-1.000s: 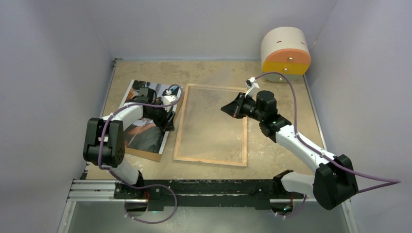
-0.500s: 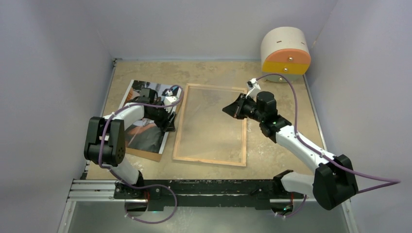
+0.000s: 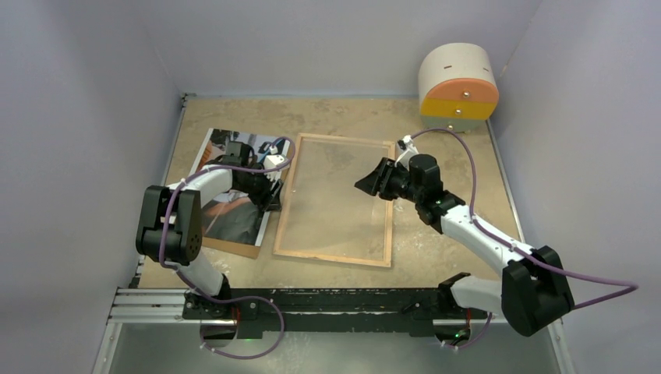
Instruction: Put the photo into the frame
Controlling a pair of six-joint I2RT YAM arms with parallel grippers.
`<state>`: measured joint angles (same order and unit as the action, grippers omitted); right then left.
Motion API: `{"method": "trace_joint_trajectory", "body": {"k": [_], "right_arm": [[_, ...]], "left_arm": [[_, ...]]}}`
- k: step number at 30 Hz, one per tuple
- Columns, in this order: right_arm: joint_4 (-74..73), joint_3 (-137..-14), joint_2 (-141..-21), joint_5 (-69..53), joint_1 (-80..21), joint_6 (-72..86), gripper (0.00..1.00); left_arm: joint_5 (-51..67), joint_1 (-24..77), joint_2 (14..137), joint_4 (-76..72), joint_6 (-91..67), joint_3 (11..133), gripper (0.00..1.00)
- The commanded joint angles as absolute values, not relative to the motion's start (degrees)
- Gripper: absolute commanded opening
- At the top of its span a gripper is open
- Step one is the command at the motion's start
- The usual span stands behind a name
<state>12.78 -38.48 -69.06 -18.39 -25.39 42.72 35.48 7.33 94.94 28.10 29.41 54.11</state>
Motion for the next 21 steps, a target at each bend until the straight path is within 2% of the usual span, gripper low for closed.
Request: {"method": "trace_joint_trajectory", "body": {"k": [1, 21], "right_arm": [[13.85, -38.26, -69.25, -17.06, -24.99, 43.28, 0.51], [9.54, -39.06, -72.85, -18.84, -21.30, 35.53, 0.73]], "left_arm": [[35.93, 7.82, 95.05, 27.25, 28.96, 54.07, 0.53], [35.51, 7.82, 95.10, 27.25, 29.95, 53.60, 0.51]]}}
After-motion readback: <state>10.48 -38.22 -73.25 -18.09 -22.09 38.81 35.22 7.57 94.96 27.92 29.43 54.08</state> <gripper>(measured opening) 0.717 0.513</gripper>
